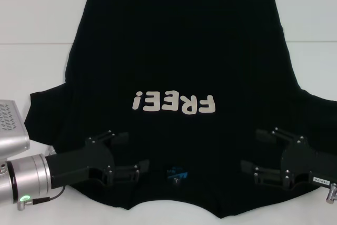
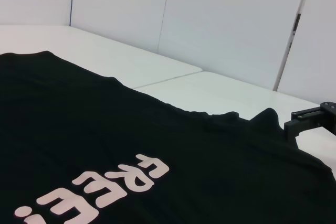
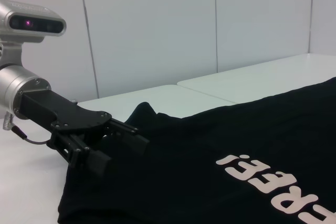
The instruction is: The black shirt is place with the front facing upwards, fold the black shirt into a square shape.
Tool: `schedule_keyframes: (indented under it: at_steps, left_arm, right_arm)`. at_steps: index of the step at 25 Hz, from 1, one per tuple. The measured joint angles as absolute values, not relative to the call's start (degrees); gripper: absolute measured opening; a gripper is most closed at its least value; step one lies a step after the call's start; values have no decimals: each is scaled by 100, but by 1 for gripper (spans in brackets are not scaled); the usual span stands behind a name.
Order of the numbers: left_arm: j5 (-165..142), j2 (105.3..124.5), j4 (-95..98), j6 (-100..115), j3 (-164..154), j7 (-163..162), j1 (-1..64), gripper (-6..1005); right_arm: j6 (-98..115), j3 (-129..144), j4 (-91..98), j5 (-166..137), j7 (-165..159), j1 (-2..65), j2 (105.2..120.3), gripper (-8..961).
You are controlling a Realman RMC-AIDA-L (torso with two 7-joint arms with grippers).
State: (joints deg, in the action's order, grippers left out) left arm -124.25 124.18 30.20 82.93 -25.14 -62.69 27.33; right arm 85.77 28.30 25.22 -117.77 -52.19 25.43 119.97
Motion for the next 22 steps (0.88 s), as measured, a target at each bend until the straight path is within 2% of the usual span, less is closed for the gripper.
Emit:
schedule_keyframes:
  at_steps: [12, 22]
  left_arm:
    - [-12403, 12400, 3044, 8271, -2325, -6721, 2773, 950]
    - [-12467, 11971, 3543, 8021, -1947, -9500, 3189, 948]
  right_arm:
    - [8578, 2795, 2522, -11777, -5246, 2594, 11997, 915]
    - [8570, 2777, 2515, -11777, -5263, 2707, 11997, 916]
